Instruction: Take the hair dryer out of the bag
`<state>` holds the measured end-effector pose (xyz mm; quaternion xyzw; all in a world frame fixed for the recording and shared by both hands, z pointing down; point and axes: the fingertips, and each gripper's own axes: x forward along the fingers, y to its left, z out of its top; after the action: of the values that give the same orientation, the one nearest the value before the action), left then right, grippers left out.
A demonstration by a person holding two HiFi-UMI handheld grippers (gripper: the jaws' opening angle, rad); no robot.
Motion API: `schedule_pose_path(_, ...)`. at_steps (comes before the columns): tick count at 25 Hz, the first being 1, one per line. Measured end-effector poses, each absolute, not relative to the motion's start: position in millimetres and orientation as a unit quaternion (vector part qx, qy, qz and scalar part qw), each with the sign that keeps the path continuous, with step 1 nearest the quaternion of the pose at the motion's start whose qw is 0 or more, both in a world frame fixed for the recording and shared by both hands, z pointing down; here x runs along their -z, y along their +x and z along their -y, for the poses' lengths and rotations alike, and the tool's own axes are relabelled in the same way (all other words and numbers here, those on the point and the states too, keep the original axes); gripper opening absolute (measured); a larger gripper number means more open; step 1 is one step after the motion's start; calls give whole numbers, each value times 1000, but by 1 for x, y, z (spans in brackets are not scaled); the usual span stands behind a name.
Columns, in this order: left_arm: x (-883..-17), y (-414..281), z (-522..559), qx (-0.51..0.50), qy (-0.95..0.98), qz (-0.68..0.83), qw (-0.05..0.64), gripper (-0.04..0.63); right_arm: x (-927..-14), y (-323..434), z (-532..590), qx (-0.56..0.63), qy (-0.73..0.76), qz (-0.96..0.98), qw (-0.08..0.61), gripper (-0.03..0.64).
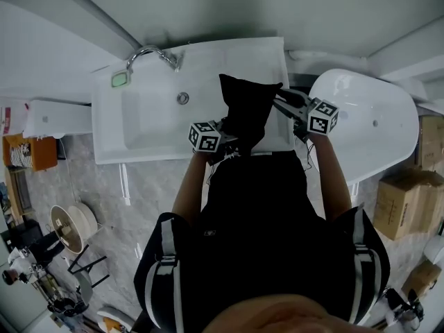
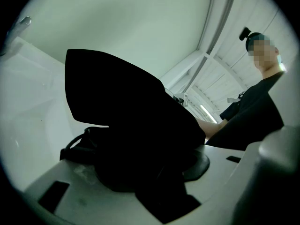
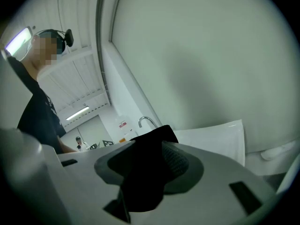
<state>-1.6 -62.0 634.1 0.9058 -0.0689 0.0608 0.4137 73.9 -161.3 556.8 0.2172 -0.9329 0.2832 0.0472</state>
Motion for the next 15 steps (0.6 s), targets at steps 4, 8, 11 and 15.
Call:
schedule_pose_path(4,-631,-3,50,-74,907,50,412,202,-550,64,149,-269,191,942,58,148)
schedule_pose_path(8,-634,-5,41,-85,907,41,411,202,-550,59,140,-268,175,945,64,81)
schedule_pose_path(11,-637,-6,37,-91,905,40,413,202,-551,64,144,-262,192,944,61,77)
schedule_pose_path(15,-638,-9,34,-98,905,35,412,202,-550,72,156,-254,213,941,67,77)
